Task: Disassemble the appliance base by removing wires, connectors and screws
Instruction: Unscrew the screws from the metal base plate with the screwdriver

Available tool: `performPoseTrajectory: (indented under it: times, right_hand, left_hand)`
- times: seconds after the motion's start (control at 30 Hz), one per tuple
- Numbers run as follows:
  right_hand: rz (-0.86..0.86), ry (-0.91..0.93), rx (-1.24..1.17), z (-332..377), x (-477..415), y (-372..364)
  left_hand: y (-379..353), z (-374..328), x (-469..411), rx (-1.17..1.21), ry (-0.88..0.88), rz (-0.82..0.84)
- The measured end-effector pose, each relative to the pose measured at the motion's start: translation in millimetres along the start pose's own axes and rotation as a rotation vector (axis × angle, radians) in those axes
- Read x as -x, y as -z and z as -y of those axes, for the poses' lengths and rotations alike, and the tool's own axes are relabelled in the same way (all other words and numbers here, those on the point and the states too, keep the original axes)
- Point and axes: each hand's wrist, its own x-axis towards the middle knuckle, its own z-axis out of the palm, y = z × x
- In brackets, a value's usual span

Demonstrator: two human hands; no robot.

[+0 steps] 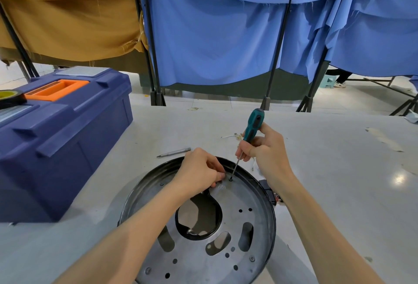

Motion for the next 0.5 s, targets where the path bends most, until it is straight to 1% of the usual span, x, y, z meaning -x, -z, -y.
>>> performPoseTrajectory:
  times: [0.07,0.13,0.23,0.3,0.4,0.5]
  right_hand:
    - [0.034,-0.007,0.007,2,-1,1]
    - [0.064,-0.005,0.049,5,-1,3]
    - [0.062,0.019,0.184,10,-2,7]
    - [0.051,0.028,0.253,12,-2,7]
    - [0.047,0.054,0.282,14,0,3]
    - [0.059,0.059,0.293,14,0,3]
  left_hand:
    - [1,0,1,0.005,0.008,0.009]
    - [4,-2,1,0.066,0.009,0.006]
    - [10,-11,-1,0.136,-0.088,-0.019]
    - [12,-20,-4,0.157,-0.159,0.026]
    - [7,-33,-7,0.227,-0.207,0.083]
    - [-1,-35,-9,0.272,-0.219,0.074]
